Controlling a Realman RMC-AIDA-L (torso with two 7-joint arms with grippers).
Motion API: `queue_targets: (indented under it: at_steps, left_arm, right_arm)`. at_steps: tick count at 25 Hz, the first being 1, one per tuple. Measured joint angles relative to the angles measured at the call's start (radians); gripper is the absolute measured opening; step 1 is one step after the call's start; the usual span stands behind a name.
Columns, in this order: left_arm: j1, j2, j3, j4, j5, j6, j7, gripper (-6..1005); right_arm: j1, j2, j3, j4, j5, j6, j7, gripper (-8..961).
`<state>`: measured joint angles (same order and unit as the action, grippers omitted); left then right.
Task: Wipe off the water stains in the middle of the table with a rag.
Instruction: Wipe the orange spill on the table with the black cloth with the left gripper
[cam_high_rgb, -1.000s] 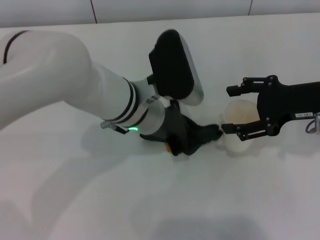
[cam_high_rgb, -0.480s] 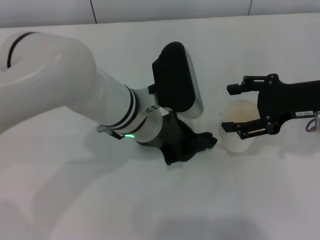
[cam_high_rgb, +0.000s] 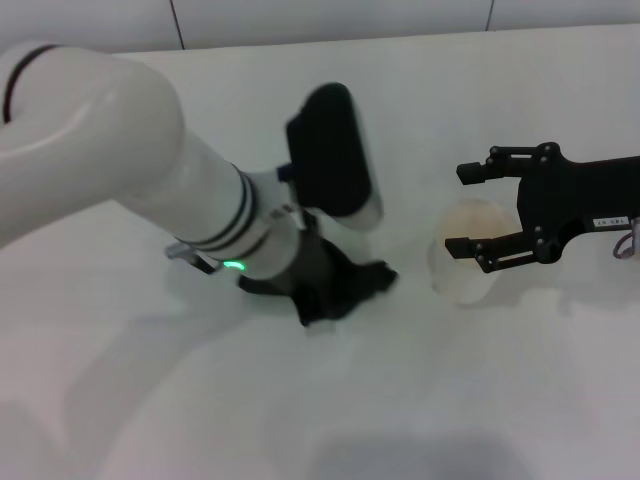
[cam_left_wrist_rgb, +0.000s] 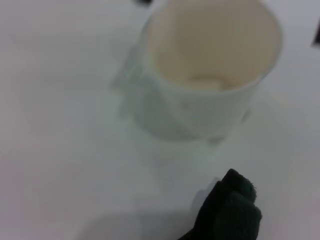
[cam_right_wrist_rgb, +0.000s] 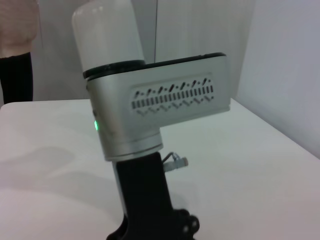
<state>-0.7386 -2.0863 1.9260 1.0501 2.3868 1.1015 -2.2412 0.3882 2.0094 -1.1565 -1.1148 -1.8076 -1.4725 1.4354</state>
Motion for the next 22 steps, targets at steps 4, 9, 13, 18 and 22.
queue_targets:
  at_steps: [4, 9, 13, 18, 22]
  left_arm:
    - [0.001, 0.0, -0.047, -0.008, 0.112, 0.003, -0.105, 83]
    - [-0.009, 0.0, -0.067, -0.04, 0.221, -0.045, -0.256, 84]
    - [-0.017, 0.0, -0.068, -0.063, 0.27, -0.081, -0.346, 84]
    - [-0.017, 0.002, -0.086, -0.077, 0.362, -0.119, -0.504, 85]
    - [-0.016, 0.003, -0.121, -0.08, 0.388, -0.125, -0.572, 86]
  right_arm:
    - [0.0, 0.0, 0.0, 0.0, 0.0, 0.0, 0.001, 857]
    - [0.0, 0.0, 0.0, 0.001, 0.0, 0.0, 0.001, 857]
    - [0.0, 0.0, 0.0, 0.001, 0.0, 0.0, 0.002, 857]
    - [-0.002, 0.0, 0.0, 0.001, 0.0, -0.003, 0.002, 857]
    - [-0.004, 0.0, -0.002, 0.001, 0.002, -0.005, 0.002, 857]
